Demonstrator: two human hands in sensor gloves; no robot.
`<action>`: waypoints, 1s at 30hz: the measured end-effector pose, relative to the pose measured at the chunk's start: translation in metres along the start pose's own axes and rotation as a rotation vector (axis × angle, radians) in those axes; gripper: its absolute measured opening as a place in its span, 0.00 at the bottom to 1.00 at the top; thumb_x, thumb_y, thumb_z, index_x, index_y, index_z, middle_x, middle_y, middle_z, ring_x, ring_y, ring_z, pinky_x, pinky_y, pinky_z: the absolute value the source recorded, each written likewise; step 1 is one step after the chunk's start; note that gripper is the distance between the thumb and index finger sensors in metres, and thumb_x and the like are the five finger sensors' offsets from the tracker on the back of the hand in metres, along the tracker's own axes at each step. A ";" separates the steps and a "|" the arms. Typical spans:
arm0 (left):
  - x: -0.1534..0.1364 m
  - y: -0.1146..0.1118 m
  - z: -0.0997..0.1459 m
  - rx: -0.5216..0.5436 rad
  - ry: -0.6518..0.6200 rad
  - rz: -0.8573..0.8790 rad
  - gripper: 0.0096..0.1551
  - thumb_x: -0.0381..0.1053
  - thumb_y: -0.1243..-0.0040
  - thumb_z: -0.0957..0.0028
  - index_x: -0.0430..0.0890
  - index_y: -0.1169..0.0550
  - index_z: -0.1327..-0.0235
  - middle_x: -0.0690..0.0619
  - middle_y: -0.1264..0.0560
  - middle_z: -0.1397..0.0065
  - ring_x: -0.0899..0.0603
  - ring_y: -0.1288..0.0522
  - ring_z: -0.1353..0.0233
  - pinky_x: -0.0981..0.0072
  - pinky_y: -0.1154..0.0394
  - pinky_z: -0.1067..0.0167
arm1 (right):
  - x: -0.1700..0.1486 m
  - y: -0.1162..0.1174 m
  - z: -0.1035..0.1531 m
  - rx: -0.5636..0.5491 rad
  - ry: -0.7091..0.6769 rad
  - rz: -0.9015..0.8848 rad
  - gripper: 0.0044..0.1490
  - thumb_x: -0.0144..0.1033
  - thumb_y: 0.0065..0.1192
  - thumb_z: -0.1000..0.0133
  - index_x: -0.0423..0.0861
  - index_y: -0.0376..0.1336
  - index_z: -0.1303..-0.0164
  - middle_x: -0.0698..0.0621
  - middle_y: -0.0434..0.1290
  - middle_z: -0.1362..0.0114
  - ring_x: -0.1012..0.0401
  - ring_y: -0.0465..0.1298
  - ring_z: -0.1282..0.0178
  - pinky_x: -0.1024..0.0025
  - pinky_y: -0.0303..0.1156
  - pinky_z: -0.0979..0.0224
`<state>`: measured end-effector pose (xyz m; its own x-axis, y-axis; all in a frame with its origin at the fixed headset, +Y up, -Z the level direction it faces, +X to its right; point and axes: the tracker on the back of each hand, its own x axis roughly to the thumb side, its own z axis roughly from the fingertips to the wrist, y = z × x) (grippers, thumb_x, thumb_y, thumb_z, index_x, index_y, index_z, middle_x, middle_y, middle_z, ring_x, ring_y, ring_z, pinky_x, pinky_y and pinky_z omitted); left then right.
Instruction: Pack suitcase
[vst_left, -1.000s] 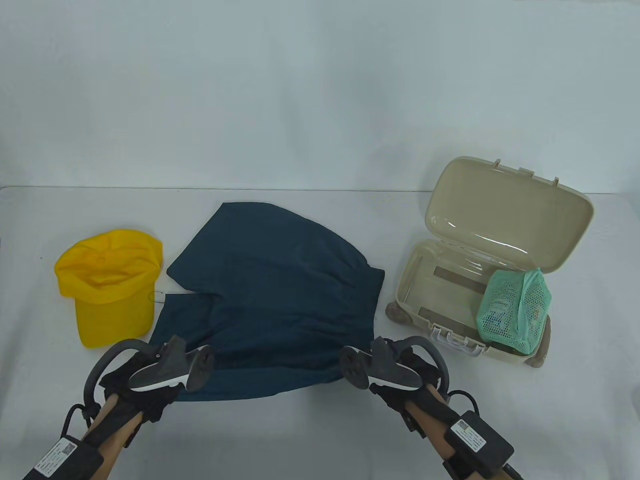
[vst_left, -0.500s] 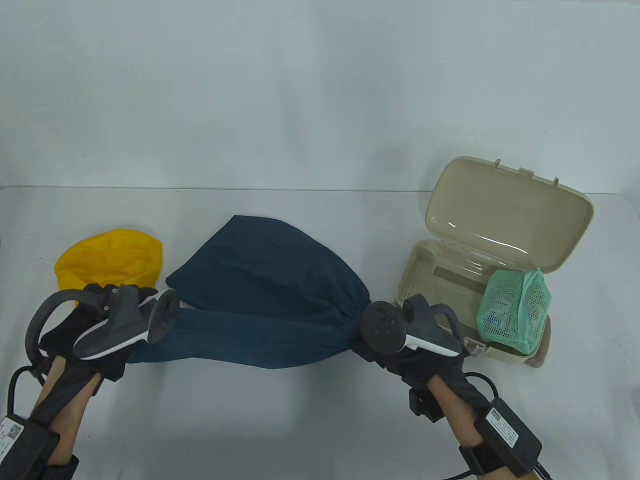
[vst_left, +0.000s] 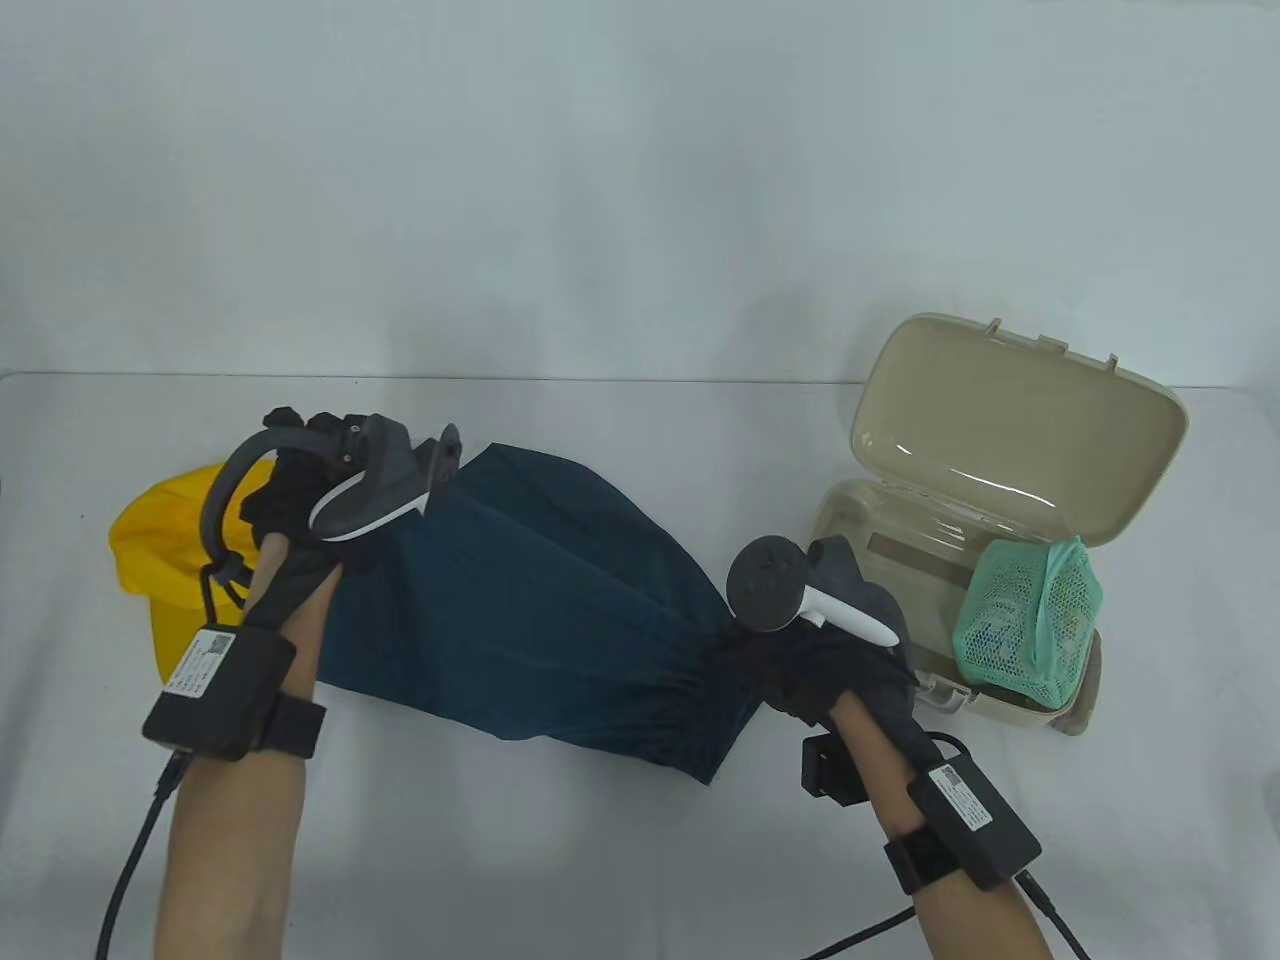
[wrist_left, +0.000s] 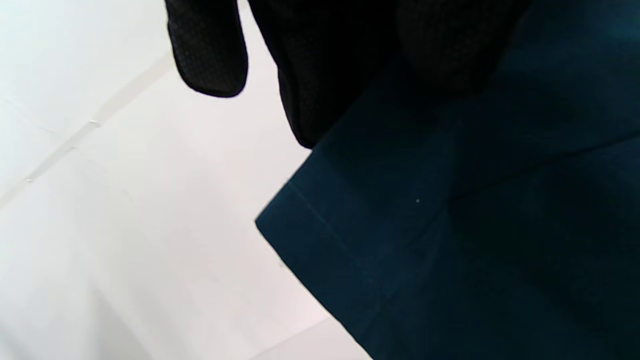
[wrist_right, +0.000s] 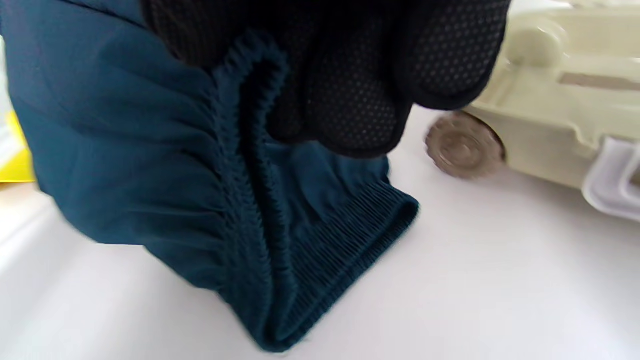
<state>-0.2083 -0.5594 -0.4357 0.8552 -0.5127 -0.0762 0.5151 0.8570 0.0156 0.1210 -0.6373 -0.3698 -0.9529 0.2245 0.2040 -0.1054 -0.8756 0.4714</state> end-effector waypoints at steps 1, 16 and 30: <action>0.007 -0.002 -0.005 0.002 0.005 0.009 0.22 0.54 0.41 0.46 0.65 0.26 0.38 0.64 0.24 0.27 0.51 0.21 0.26 0.43 0.32 0.23 | -0.004 0.003 -0.003 0.001 0.022 -0.008 0.29 0.51 0.57 0.43 0.47 0.70 0.38 0.54 0.83 0.45 0.60 0.85 0.49 0.59 0.80 0.42; 0.071 -0.012 -0.042 0.091 0.026 0.390 0.39 0.59 0.45 0.45 0.60 0.44 0.20 0.51 0.45 0.12 0.43 0.33 0.17 0.41 0.35 0.23 | -0.050 0.041 -0.014 -0.171 0.363 0.126 0.43 0.61 0.51 0.44 0.43 0.61 0.26 0.46 0.76 0.31 0.49 0.79 0.35 0.53 0.75 0.35; 0.023 -0.066 0.104 0.009 -0.177 0.723 0.47 0.70 0.53 0.47 0.56 0.48 0.15 0.48 0.44 0.12 0.38 0.34 0.17 0.40 0.34 0.25 | -0.028 0.078 -0.042 0.173 0.468 0.152 0.47 0.66 0.44 0.44 0.40 0.73 0.39 0.47 0.86 0.47 0.53 0.88 0.54 0.63 0.83 0.56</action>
<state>-0.2169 -0.6327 -0.3347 0.9769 0.1780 0.1179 -0.1803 0.9836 0.0092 0.1276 -0.7302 -0.3745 -0.9832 -0.1493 -0.1055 0.0547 -0.7910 0.6094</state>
